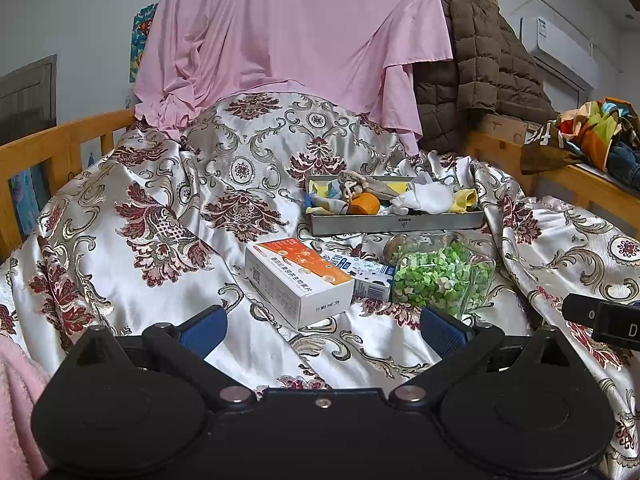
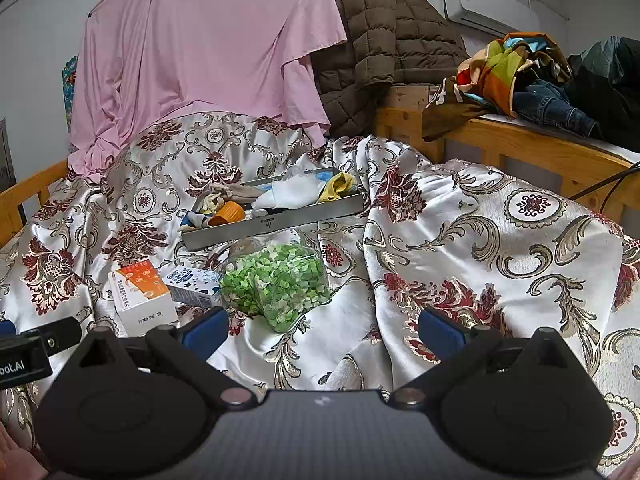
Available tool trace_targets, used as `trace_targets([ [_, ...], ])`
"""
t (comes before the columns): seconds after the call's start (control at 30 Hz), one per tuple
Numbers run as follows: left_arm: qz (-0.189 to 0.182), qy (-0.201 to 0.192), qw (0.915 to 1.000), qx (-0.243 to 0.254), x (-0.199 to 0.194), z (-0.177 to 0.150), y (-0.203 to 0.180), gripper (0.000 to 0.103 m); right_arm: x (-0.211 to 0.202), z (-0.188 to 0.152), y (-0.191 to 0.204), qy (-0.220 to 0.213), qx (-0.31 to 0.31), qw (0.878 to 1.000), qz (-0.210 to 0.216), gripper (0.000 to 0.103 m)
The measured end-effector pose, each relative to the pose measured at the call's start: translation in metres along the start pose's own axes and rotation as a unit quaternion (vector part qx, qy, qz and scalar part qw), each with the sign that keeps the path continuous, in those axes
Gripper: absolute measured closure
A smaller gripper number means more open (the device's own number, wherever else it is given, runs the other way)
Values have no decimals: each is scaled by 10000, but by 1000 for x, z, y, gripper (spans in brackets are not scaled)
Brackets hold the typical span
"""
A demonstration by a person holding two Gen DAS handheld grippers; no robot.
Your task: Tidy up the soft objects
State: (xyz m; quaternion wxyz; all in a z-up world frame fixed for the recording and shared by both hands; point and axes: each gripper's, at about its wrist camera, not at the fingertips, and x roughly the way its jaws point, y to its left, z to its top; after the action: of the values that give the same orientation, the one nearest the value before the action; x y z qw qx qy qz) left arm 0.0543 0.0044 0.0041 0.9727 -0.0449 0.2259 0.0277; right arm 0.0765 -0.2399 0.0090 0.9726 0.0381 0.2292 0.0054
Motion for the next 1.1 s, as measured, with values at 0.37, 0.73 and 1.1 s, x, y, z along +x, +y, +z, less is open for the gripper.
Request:
trace_targets([
  [0.37,7,6,10000,24,0,0,-1,1,0,0,0,5,0,10000,3,0],
  [0.73,138,85,9999,43,1,1,3,1,-1,0,1,4,2,10000,0,0],
  [1.1,70,91,9999,58,1,1,5,1,-1,0,1,13,0,10000,2,0],
])
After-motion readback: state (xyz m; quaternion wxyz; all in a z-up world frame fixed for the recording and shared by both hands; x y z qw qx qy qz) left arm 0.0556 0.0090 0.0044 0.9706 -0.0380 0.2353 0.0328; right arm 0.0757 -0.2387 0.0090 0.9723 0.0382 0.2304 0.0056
